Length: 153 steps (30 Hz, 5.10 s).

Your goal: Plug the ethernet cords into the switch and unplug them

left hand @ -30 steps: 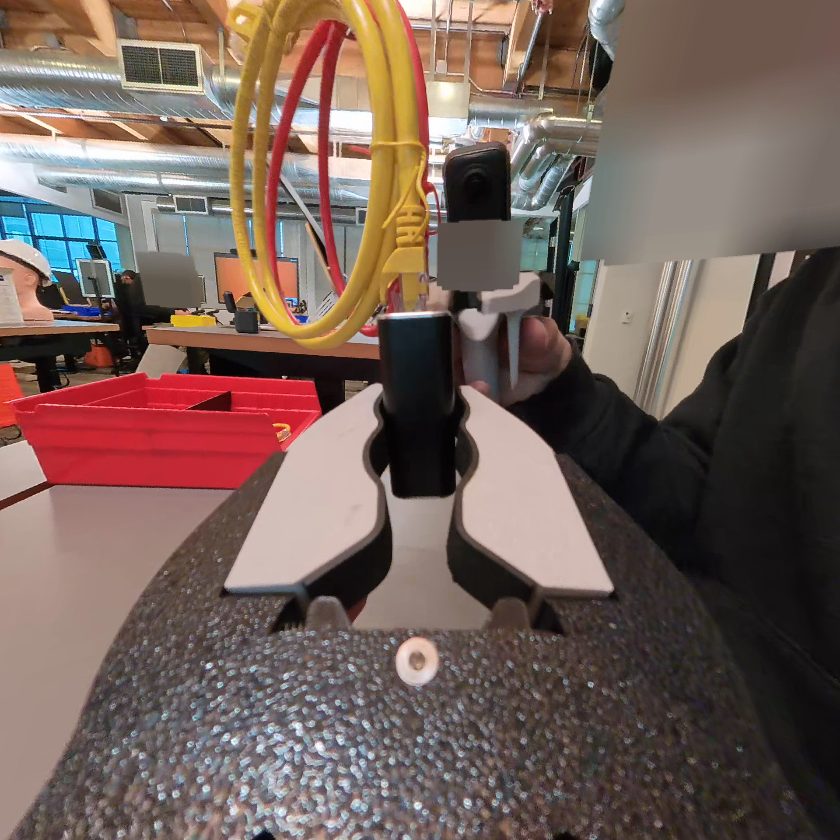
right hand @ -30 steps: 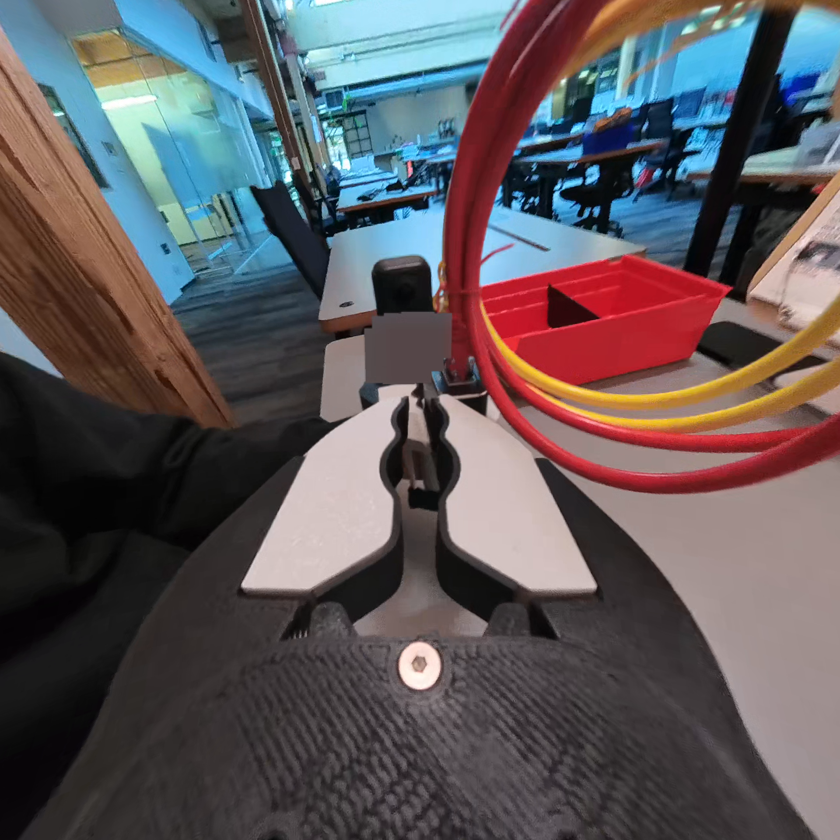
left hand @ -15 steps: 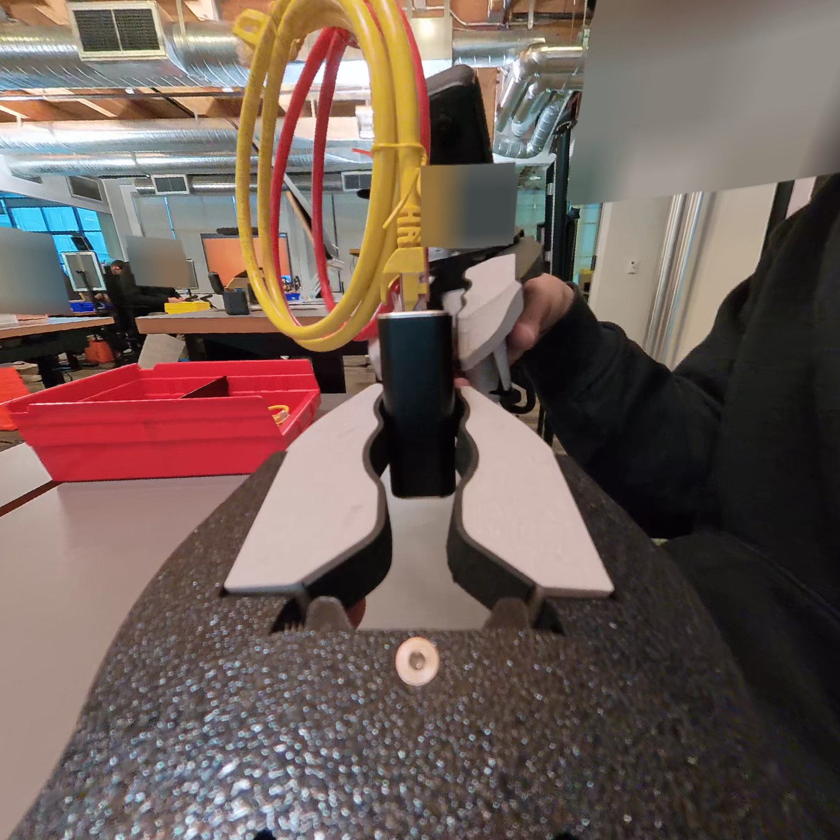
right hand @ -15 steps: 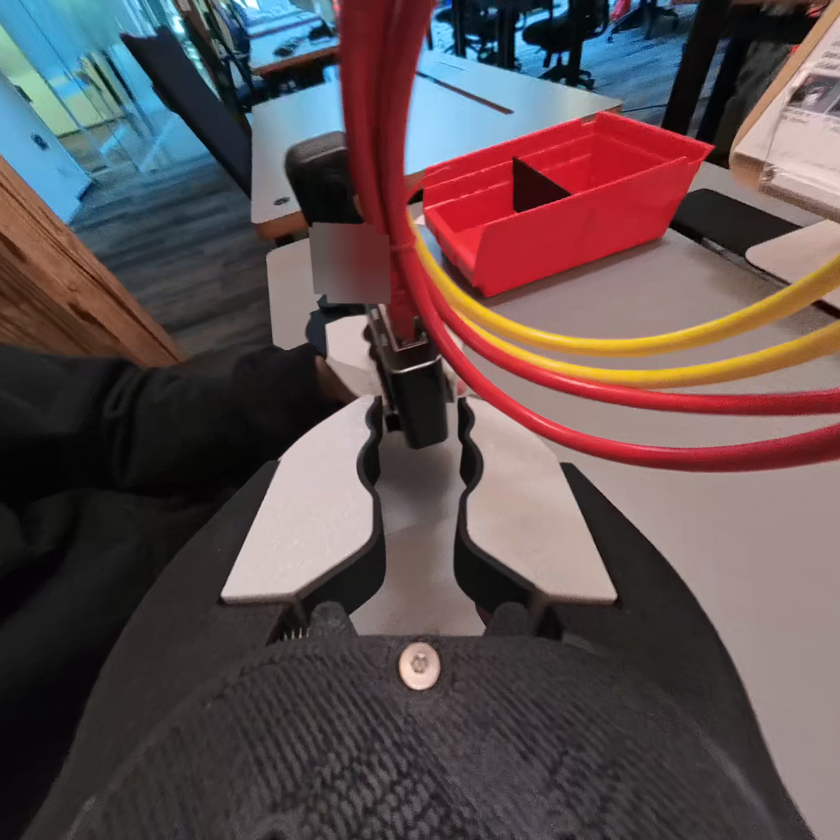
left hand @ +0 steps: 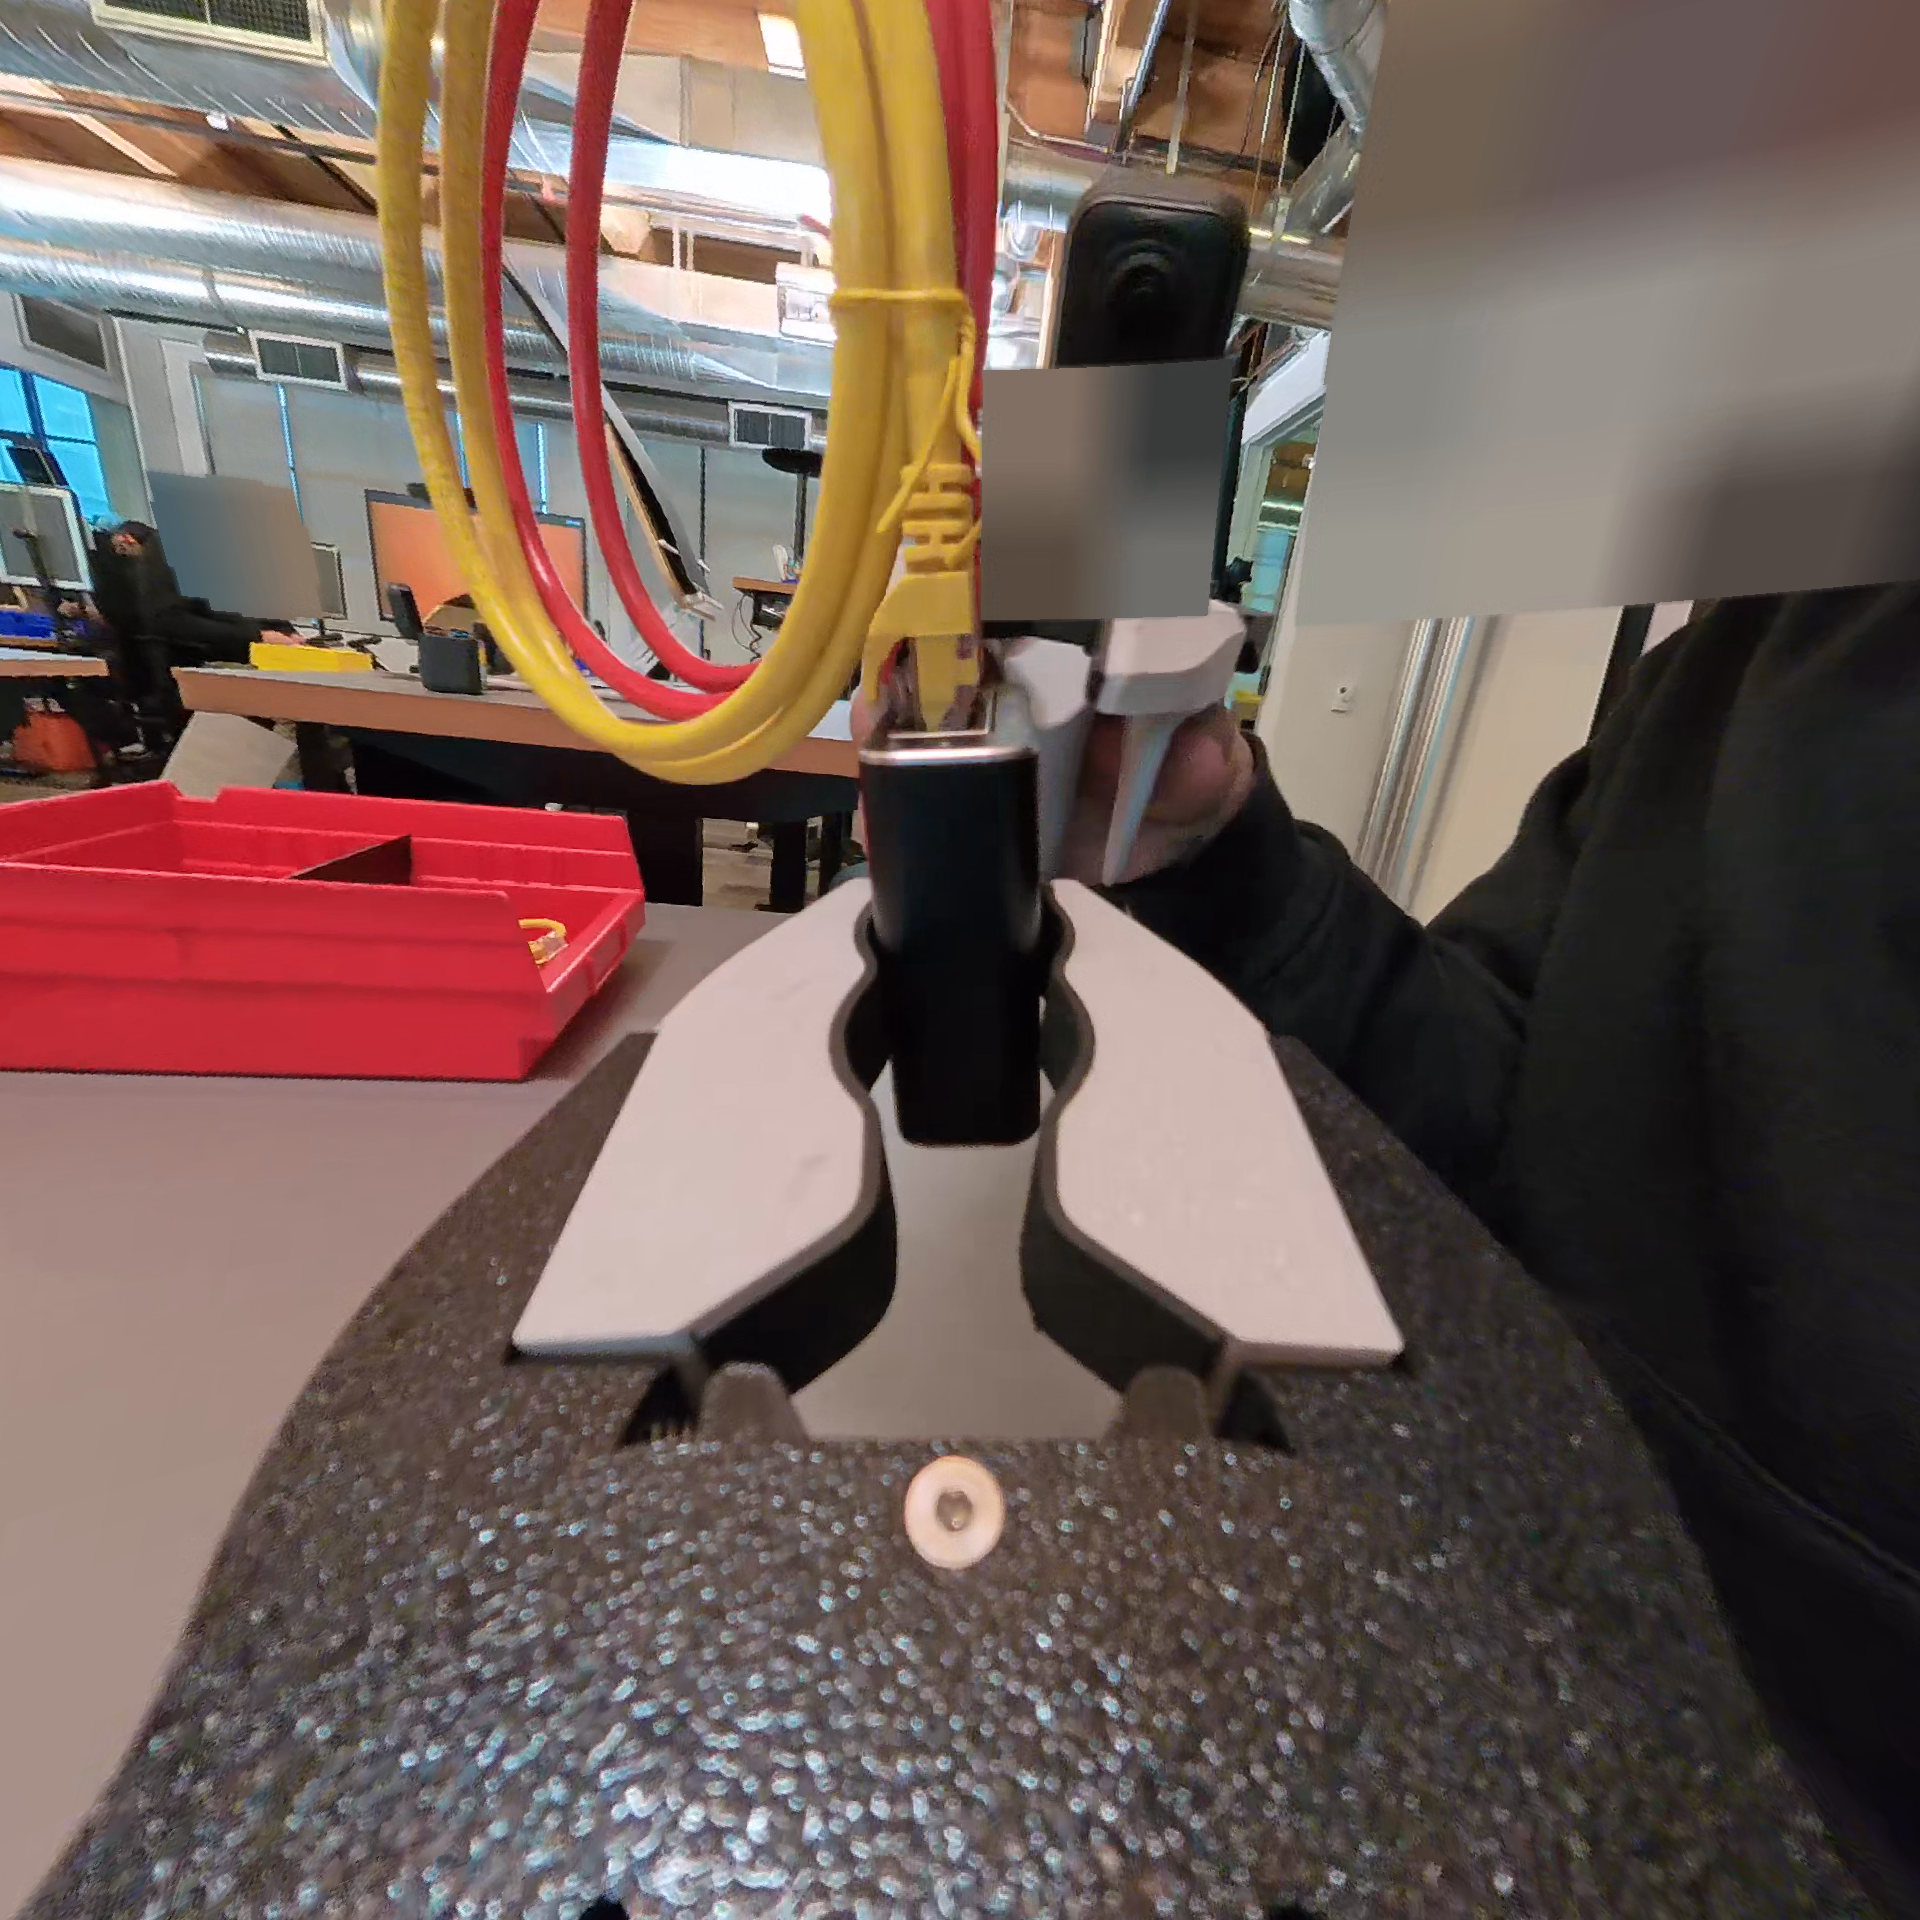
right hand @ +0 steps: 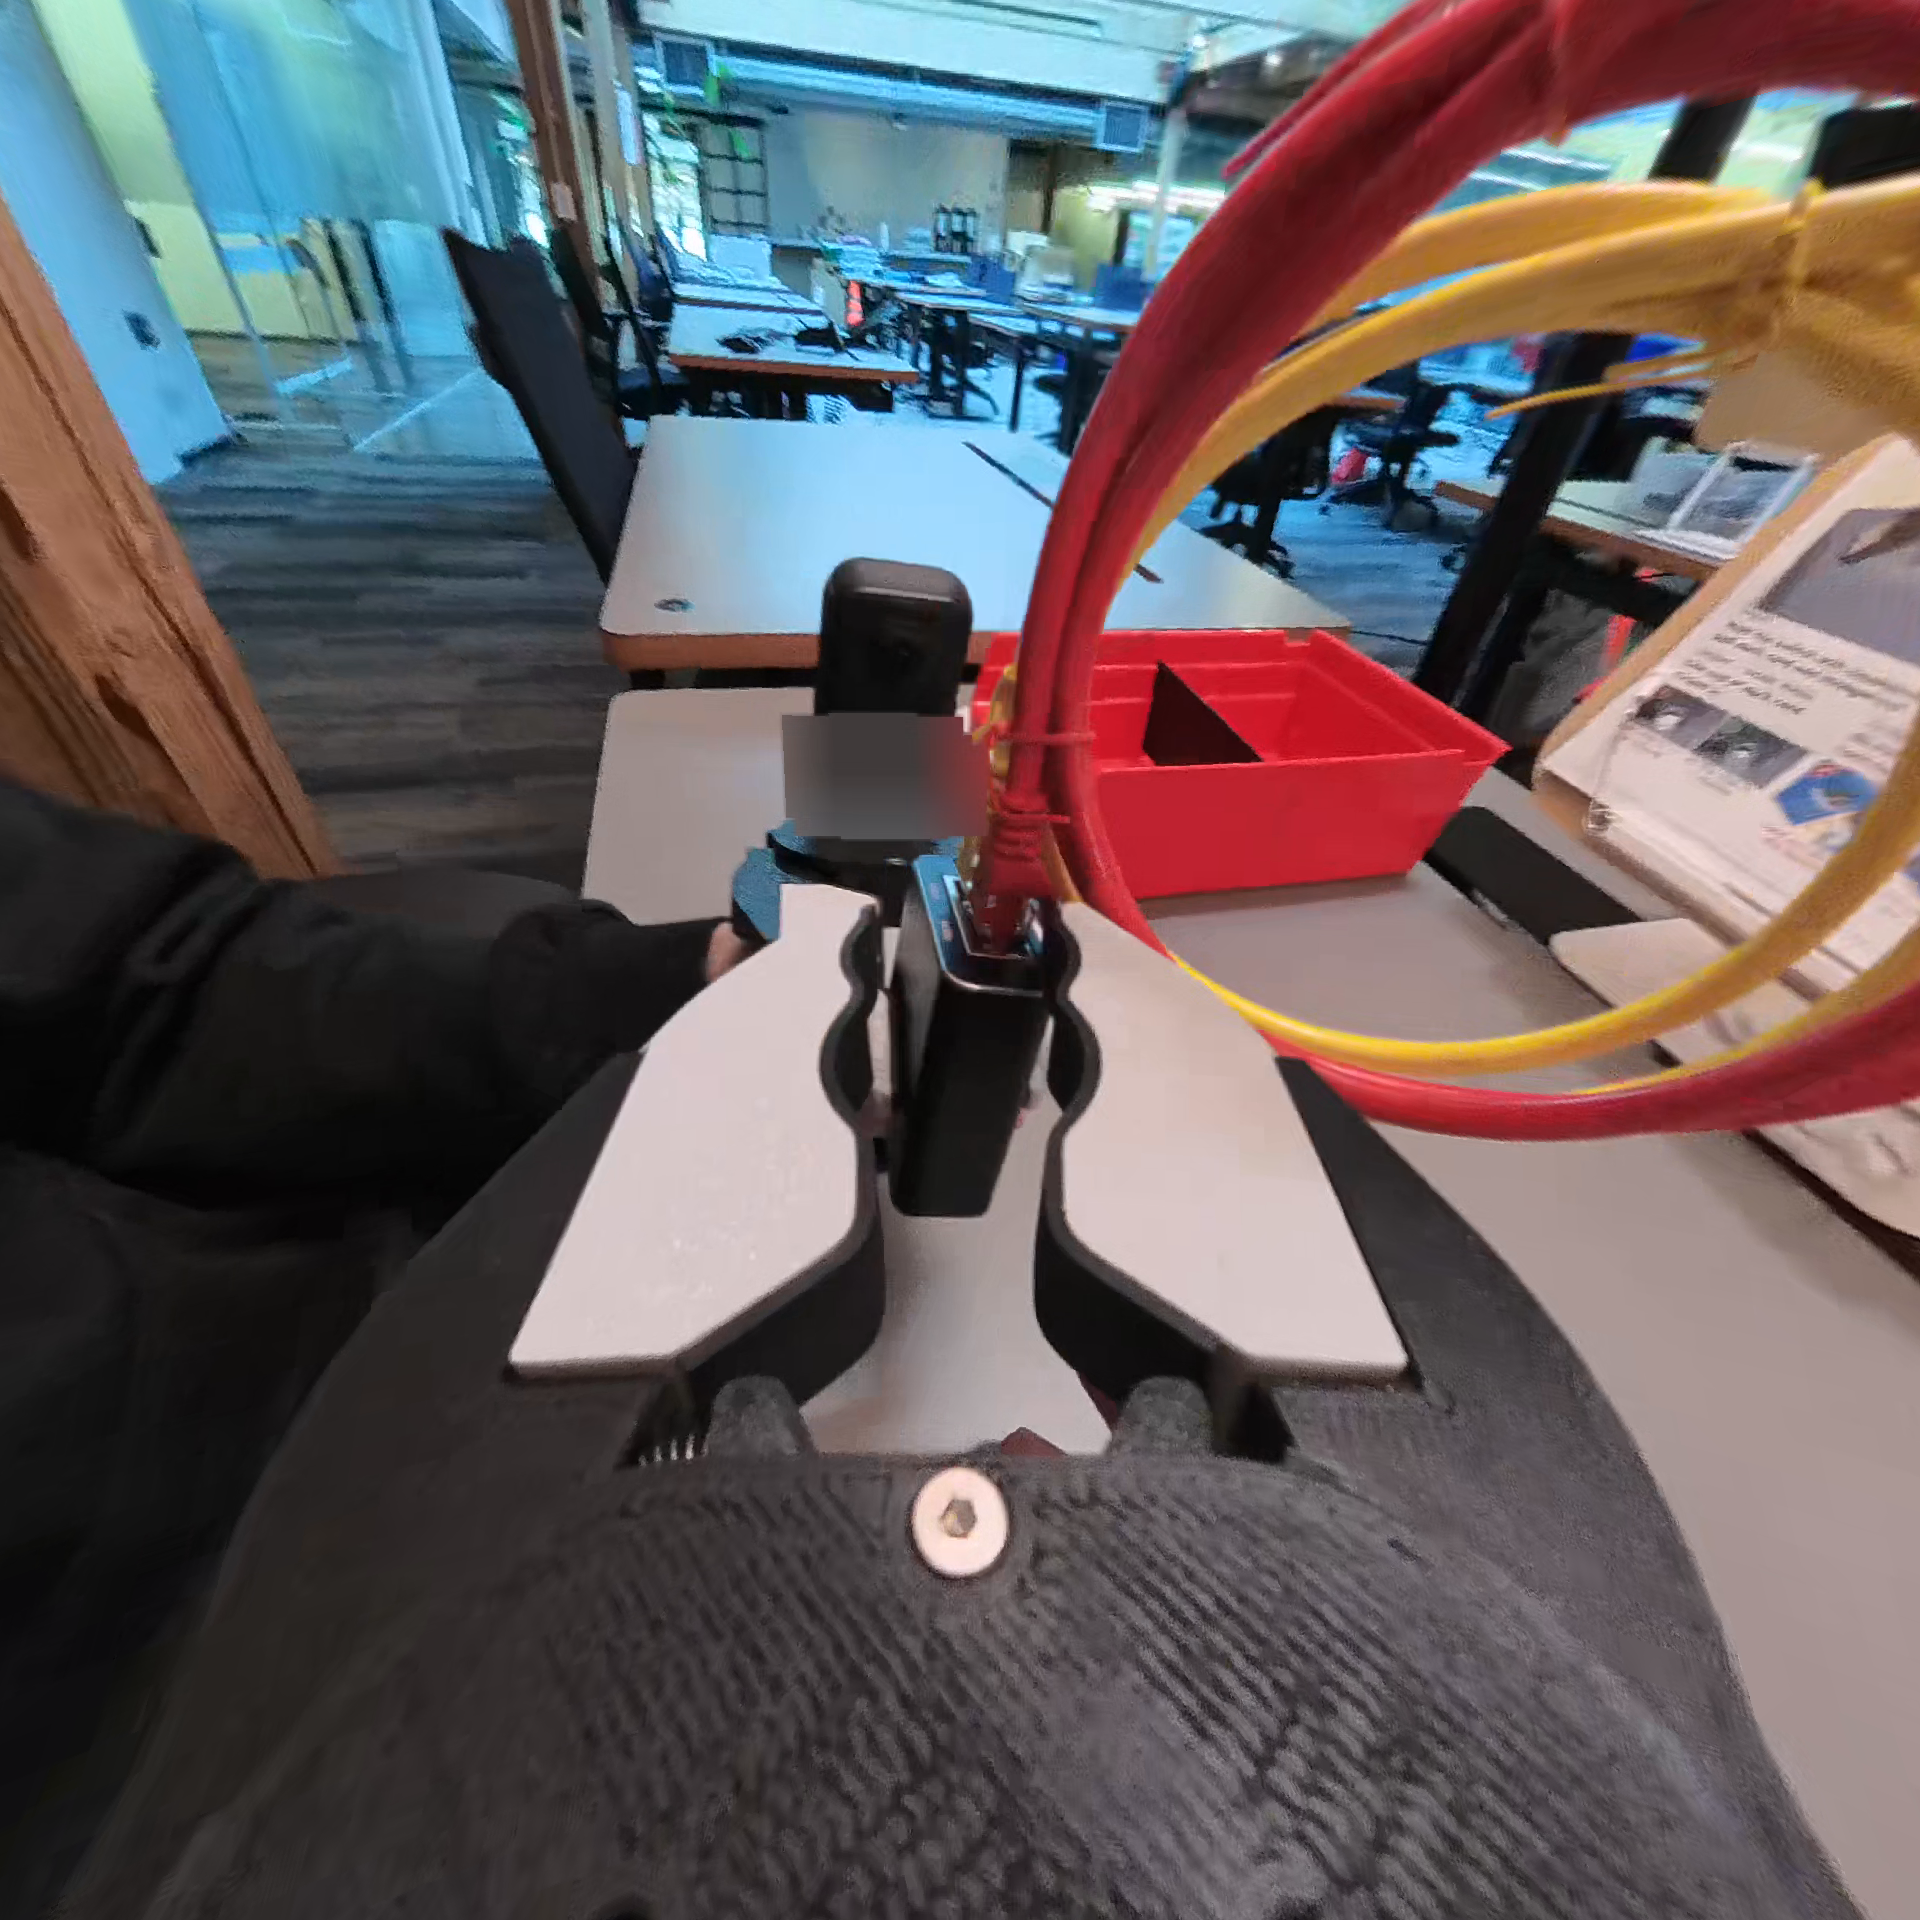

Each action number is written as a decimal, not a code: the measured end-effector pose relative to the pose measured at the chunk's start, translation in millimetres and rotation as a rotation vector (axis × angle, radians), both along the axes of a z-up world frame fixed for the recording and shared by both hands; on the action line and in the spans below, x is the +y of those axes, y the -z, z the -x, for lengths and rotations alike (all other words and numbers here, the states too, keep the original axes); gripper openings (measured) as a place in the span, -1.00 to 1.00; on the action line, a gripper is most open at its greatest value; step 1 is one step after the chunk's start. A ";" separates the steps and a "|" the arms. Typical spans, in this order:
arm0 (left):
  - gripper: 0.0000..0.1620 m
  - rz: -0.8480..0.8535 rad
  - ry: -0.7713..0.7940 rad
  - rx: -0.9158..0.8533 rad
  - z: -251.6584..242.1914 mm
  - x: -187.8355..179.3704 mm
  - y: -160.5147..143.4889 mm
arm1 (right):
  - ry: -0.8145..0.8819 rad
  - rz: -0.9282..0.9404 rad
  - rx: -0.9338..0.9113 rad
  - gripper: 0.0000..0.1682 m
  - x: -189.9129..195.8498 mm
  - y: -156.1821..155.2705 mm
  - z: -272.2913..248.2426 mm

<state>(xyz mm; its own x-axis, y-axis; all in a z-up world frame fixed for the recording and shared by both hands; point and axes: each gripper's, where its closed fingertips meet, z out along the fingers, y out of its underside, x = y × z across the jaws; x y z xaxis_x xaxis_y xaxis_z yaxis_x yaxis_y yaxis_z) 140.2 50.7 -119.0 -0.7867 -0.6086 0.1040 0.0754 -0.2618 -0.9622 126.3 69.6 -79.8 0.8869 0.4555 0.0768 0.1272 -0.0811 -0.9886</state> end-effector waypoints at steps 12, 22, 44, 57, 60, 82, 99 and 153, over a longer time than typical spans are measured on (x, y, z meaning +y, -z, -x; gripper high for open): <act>-0.68 -0.056 -0.021 -0.079 2.6 -1.9 4.1 | 0.056 0.147 0.077 -0.73 -3.1 8.2 0.0; -0.69 -0.070 -0.014 -0.135 7.4 -6.2 0.8 | 0.057 0.116 0.003 -0.71 5.2 7.6 11.5; -0.68 -0.031 0.034 -0.142 22.2 5.1 -5.9 | -0.018 -0.083 -0.046 -0.81 14.5 -4.9 25.3; -0.69 -0.068 0.047 -0.087 19.3 15.4 16.0 | 0.020 -0.060 -0.017 -0.81 28.2 15.2 23.2; -0.69 -0.072 0.061 -0.095 19.4 16.5 17.9 | 0.024 -0.058 -0.029 -0.81 29.5 17.3 24.3; -0.69 -0.112 0.075 -0.092 12.8 14.0 31.5 | 0.014 -0.030 -0.038 -0.82 33.9 28.8 22.0; -0.69 -0.150 0.063 -0.098 15.1 14.1 33.3 | 0.027 -0.007 0.004 -0.81 31.2 30.9 23.9; -0.68 -0.397 -0.215 0.254 -18.2 32.6 56.0 | -0.046 0.054 0.548 -0.82 30.1 41.9 -24.3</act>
